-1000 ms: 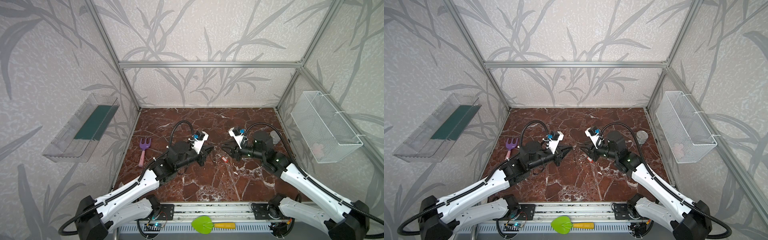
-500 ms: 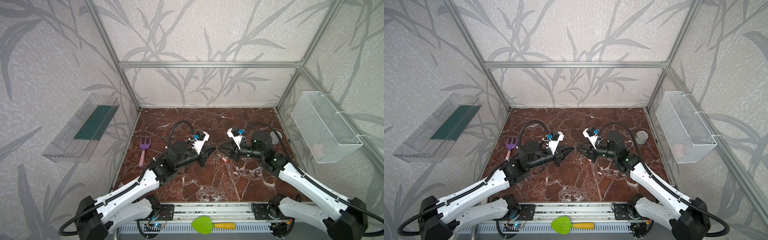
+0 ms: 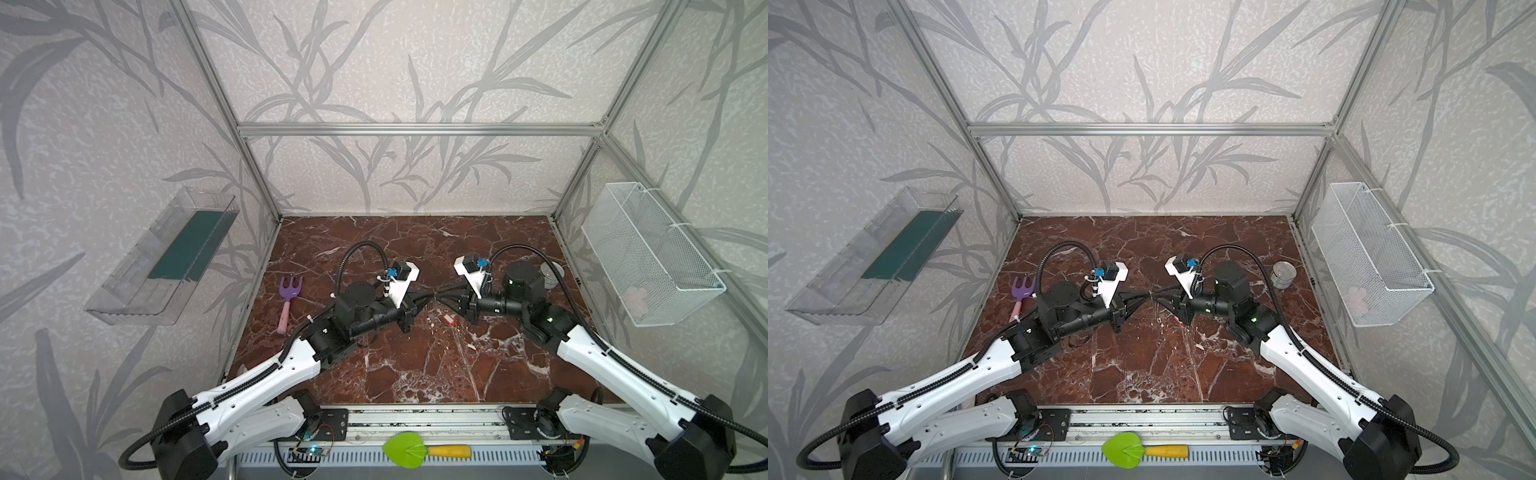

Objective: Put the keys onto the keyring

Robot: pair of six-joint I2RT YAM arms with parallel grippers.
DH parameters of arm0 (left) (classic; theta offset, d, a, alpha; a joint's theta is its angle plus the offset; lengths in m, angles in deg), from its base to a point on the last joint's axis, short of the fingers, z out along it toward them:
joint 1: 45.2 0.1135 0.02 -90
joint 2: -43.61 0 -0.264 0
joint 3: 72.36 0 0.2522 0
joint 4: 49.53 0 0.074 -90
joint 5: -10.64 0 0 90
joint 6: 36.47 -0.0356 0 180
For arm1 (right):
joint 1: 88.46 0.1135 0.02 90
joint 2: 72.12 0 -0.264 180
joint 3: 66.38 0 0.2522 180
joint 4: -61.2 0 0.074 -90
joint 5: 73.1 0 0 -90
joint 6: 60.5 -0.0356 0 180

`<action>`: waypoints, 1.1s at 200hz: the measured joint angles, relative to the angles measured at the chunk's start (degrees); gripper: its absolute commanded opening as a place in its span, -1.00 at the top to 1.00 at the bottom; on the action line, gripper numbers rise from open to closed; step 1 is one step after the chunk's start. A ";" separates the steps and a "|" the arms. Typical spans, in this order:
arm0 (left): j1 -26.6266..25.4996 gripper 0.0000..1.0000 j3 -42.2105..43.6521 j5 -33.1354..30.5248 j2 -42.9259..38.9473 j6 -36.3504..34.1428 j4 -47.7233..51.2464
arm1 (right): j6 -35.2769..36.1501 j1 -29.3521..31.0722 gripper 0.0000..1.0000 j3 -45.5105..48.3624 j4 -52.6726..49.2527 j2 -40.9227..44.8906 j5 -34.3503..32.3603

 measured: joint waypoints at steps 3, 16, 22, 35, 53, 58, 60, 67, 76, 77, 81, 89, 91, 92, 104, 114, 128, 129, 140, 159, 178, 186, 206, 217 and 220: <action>0.00 1.00 -0.02 0.02 0.07 0.04 -0.04 | -0.04 0.00 0.77 0.00 0.07 0.00 0.02; 0.00 1.00 0.00 0.11 0.24 0.13 -0.26 | -0.22 0.00 1.00 0.00 0.26 0.00 0.48; 0.04 1.00 0.00 -0.22 0.26 0.15 -0.22 | -0.35 0.00 1.00 0.00 0.20 0.02 0.76; 0.42 1.00 0.13 -0.31 0.31 0.17 -0.44 | -0.57 -0.02 1.00 0.00 0.39 0.11 1.25; 0.35 0.99 0.13 -0.57 0.37 0.28 -0.50 | -0.63 -0.04 1.00 0.00 0.39 0.17 1.44; 0.35 0.94 0.13 -0.76 0.35 0.28 -0.44 | -0.63 -0.04 1.00 0.00 0.33 0.24 1.38; 0.33 0.93 0.13 -0.83 0.35 0.28 -0.44 | -0.61 -0.04 1.00 0.00 0.31 0.24 1.31; 0.31 0.88 0.13 -1.20 0.31 0.26 -0.28 | -0.59 -0.04 1.00 0.00 0.00 0.42 1.14; 0.31 0.78 0.13 -1.79 0.04 0.00 0.24 | -0.55 -0.04 1.00 0.00 -0.44 0.68 0.68; 0.31 0.78 0.13 -1.86 0.00 -0.04 0.31 | -0.55 -0.02 1.00 0.00 -0.46 0.70 0.63; 0.31 0.75 0.13 -2.27 -0.20 -0.07 0.61 | -0.50 0.04 1.00 0.00 -0.55 0.81 0.48; 0.17 0.70 0.13 -2.95 -0.90 -0.17 1.53 | -0.28 0.07 1.00 0.00 -0.92 1.07 0.17; 0.15 0.69 0.15 -3.15 -1.16 -0.39 1.66 | -0.22 0.04 1.00 0.00 -1.05 1.16 0.04; 0.15 0.69 0.15 -3.21 -1.22 -0.42 1.73 | -0.20 0.04 1.00 0.00 -1.09 1.18 0.02; 0.15 0.64 0.20 -4.15 -2.69 -0.81 2.67 | 0.04 0.00 1.00 0.00 -1.75 1.51 -0.85; 0.15 0.64 0.20 -4.76 -4.02 -1.11 3.34 | 0.22 -0.07 1.00 0.00 -2.27 1.66 -1.42; 0.15 0.63 0.20 -5.29 -5.57 -1.20 4.07 | 0.48 -0.07 1.00 0.00 -2.75 1.70 -1.88; 0.15 0.63 0.20 -5.31 -5.64 -1.20 4.07 | 0.52 -0.07 1.00 0.00 -2.80 1.70 -1.92; 0.15 0.63 0.20 -5.27 -6.27 -1.20 4.15 | 0.74 -0.07 1.00 0.00 -3.08 1.73 -2.19; 0.15 0.63 0.20 -4.63 -6.03 -1.18 4.13 | 1.03 -0.07 1.00 0.00 -3.28 1.73 -2.16; 0.15 0.59 0.20 -3.52 -4.72 -1.16 4.09 | 1.16 -0.07 1.00 0.00 -3.17 1.75 -2.01; 0.15 0.58 0.20 -3.06 -3.89 -1.11 4.09 | 1.18 -0.07 1.00 0.00 -3.10 1.75 -1.81; 0.15 0.55 0.20 -1.92 -2.19 -1.05 4.11 | 1.18 -0.07 1.00 0.00 -2.86 1.75 -1.14; 0.15 0.53 0.20 -1.31 -1.53 -1.01 4.07 | 1.20 -0.07 1.00 0.00 -2.69 1.75 -0.87; 0.15 0.53 0.20 -1.11 -1.36 -1.01 4.02 | 1.20 -0.07 1.00 0.00 -2.60 1.75 -0.72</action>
